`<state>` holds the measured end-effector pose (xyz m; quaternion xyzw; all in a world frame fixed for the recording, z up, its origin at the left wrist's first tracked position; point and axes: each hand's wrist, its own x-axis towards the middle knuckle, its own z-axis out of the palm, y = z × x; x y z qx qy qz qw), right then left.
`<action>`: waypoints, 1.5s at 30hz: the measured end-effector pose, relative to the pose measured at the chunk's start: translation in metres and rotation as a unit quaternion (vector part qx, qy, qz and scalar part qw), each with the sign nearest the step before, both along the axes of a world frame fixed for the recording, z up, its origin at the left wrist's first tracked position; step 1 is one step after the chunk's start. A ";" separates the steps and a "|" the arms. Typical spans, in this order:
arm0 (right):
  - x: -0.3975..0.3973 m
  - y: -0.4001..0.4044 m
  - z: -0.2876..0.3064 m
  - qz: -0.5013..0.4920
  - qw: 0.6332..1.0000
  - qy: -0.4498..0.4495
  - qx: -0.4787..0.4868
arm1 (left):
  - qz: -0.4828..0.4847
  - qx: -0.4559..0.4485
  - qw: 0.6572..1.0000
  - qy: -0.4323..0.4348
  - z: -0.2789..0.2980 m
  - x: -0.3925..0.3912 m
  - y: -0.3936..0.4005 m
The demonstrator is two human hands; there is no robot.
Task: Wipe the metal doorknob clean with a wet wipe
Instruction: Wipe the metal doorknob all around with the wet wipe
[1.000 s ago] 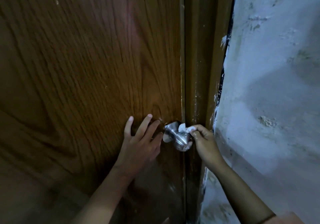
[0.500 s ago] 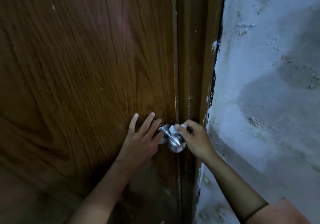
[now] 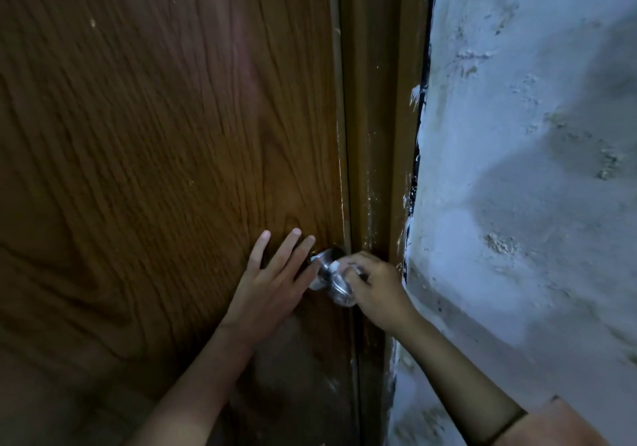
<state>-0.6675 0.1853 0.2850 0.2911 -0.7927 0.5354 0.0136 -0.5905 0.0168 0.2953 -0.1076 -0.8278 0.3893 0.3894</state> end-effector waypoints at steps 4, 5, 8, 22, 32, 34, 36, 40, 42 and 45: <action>0.001 -0.001 0.003 -0.016 0.998 -0.050 0.020 | 0.000 -0.009 1.000 -0.002 0.001 0.001 0.000; 0.005 -0.001 0.003 -0.013 0.999 0.022 0.048 | -0.001 -0.009 1.000 0.000 0.001 0.000 0.000; 0.016 0.003 0.007 0.024 0.973 0.203 0.106 | 0.004 -0.008 1.000 0.012 0.000 0.000 -0.001; 0.022 0.006 0.002 0.019 0.970 0.232 0.076 | 0.037 -0.008 0.999 0.019 -0.003 -0.002 0.000; 0.006 0.008 -0.009 -0.035 0.973 -0.199 -0.116 | 0.037 0.025 0.999 0.018 0.003 -0.004 0.010; 0.011 0.005 -0.015 -0.038 0.989 -0.125 -0.065 | 0.039 0.022 0.999 0.013 0.003 -0.003 0.010; 0.020 0.003 -0.016 -0.017 1.000 -0.008 -0.025 | 0.046 0.012 0.999 0.008 0.003 -0.002 0.009; 0.022 -0.002 -0.016 0.010 0.966 0.257 0.038 | 0.060 -0.006 0.998 0.007 0.002 -0.002 0.008; 0.019 -0.003 -0.018 0.007 0.973 0.229 0.019 | 0.063 -0.009 0.998 0.006 0.001 -0.002 0.007; 0.012 -0.004 -0.019 0.004 0.998 0.028 -0.049 | 0.054 -0.001 0.998 0.010 0.001 -0.003 0.007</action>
